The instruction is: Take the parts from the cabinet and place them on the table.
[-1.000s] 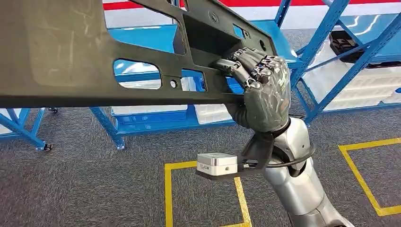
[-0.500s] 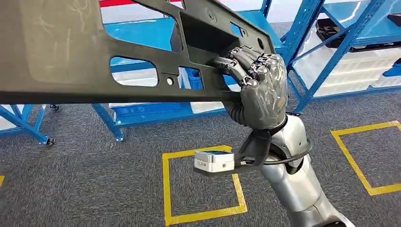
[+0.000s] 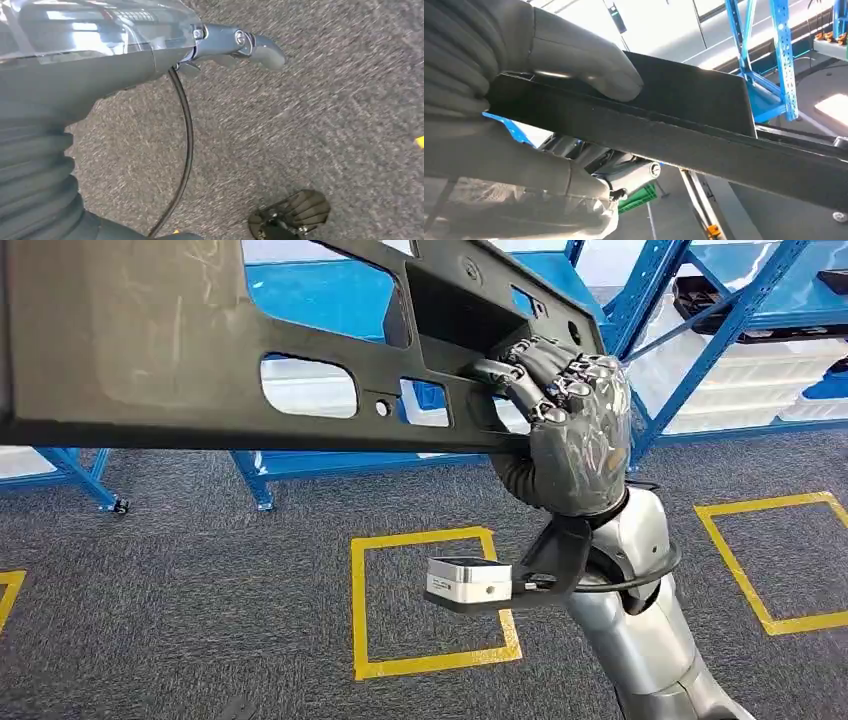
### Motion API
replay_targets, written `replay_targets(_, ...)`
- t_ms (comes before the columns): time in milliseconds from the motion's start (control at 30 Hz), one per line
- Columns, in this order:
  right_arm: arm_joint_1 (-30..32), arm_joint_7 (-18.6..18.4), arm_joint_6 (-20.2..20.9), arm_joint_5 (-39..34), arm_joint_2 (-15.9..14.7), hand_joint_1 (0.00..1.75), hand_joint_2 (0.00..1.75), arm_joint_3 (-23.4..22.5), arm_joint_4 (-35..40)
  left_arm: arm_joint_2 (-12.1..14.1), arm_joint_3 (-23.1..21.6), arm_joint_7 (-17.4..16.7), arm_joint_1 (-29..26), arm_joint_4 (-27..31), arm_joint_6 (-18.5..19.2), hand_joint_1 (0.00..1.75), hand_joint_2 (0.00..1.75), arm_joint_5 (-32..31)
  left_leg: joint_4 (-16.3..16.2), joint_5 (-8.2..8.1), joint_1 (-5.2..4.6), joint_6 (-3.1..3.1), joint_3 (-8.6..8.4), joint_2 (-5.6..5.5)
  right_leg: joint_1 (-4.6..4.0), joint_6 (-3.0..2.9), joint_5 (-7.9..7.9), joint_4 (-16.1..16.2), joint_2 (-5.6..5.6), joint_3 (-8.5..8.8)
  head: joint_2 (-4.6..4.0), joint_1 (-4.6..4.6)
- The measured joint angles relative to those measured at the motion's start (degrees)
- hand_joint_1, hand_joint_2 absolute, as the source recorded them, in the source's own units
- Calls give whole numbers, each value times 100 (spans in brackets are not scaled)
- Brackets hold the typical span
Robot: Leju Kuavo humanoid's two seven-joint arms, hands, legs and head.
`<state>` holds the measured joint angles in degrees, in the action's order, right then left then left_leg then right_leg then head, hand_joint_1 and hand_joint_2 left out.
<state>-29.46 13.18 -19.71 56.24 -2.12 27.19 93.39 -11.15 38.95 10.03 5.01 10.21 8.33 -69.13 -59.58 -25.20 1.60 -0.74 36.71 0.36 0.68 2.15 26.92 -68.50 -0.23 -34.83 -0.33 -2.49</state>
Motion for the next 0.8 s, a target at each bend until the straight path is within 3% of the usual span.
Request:
replay_targets(33, -8, 4, 24, -30, 0, 175, 175, -2, 2, 0, 0, -9, -1, 0, 0, 0, 175, 2, -4, 39, -6, -38, 23, -7, -4, -31, 169, 583, 13, 444, 0, -30)
replay_targets(67, -12, 9, 63, -85, 2, 175, 175, -4, 6, -2, 0, -20, 0, 0, 0, 0, 175, 2, -15, 67, -27, -65, 31, 10, -57, -61, 338, 993, 9, 665, 0, -51)
replay_targets(167, 12, 48, 133, -243, 0, 175, 175, -22, 9, 0, 4, -31, -21, 0, -7, 0, 175, 7, 5, 187, -18, -181, 87, 59, -65, -116, 411, 1079, 50, 570, 0, -28)
replay_targets(200, 23, 70, 175, -287, 2, 175, 175, -42, 9, 0, 4, -26, -25, 0, -7, 0, 175, 15, -16, 161, -10, -203, 114, 69, 17, -175, 344, 1109, 66, 563, 0, 13)
replay_targets(267, 26, 87, 195, -328, 7, 175, 175, -50, 9, 2, 9, -28, -28, 0, -7, 0, 175, 17, -455, -318, -8, -188, 256, 31, -1, -258, 273, 1100, 92, 497, 0, 94)
replay_targets(333, 57, 96, 199, -339, 9, 175, 175, -50, 9, -4, 4, -24, -33, -2, -7, 0, 175, 17, -1419, -830, -36, -195, 555, -14, -28, -279, 218, 1091, 127, 429, 0, 155)
replay_targets(367, 89, 105, 199, -343, 9, 175, 175, -55, 9, -2, 7, -26, -35, -2, -7, 0, 175, 17, -1745, -914, -40, -195, 626, -19, -44, -281, 196, 1085, 153, 399, 0, 162)
replay_targets(400, 118, 105, 199, -343, 7, 175, 175, -57, 9, -2, 11, -26, -43, -2, -9, 0, 175, 17, -1778, -862, -44, -191, 571, -20, -52, -276, 183, 1076, 187, 376, 0, 164)
replay_targets(433, 133, 105, 192, -343, 4, 175, 175, -63, 9, -2, 13, -24, -49, -2, -9, 0, 175, 17, -1542, -706, -46, -182, 393, -22, -53, -267, 176, 1064, 226, 357, 0, 168)
replay_targets(500, 170, 105, 173, -343, 2, 175, 175, -94, 31, -2, 13, -20, -61, -2, -18, 0, 175, 15, -585, -306, -34, -169, -184, -122, -45, -255, 181, 1027, 304, 352, 2, 173)
replay_targets(533, 201, 105, 166, -343, 2, 175, 175, -107, 46, -2, 13, -17, -73, -2, -26, 0, 175, 9, -215, -323, -8, -160, -380, -396, -30, -228, 196, 996, 338, 322, 0, 177)
replay_targets(567, 219, 105, 153, -343, 0, 175, 175, -131, 66, -4, 13, -17, -97, -7, -35, 0, 175, 2, -155, -323, 12, -164, -429, -510, -58, -199, 192, 952, 385, 256, 0, 173)
replay_targets(667, 346, 107, 94, -335, -24, 175, 175, -225, 129, -4, 13, -24, -121, -11, -72, 0, 175, -13, -113, -380, -32, -128, -388, -318, -44, -91, 120, 943, 544, 157, 0, 186)
replay_targets(700, 370, 112, 90, -335, -35, 175, 175, -266, 148, -28, 13, -22, -120, -11, -76, 0, 175, -15, -79, -366, 25, -98, -363, -247, -80, -79, 127, 931, 599, 118, 0, 186)
replay_targets(733, 391, 122, 68, -337, -42, 175, 175, -306, 171, -20, 15, -24, -117, -4, -81, 0, 175, -15, -72, -355, 27, -71, -367, -180, -88, -46, 231, 817, 369, 56, 0, 166)
replay_targets(767, 393, 140, 52, -341, -48, 175, 175, -343, 181, -20, 18, -24, -122, -4, -94, 0, 175, -22, -72, -353, 26, -51, -361, -105, -79, -23, 416, 514, 221, -97, 0, 83)
replay_targets(800, 422, 151, 33, -357, -48, 175, 175, -381, 190, -20, 18, -24, -129, -7, -107, 0, 175, -39, -72, -353, 23, -45, -357, -34, -62, -7, 607, 93, 157, -298, 0, 52)
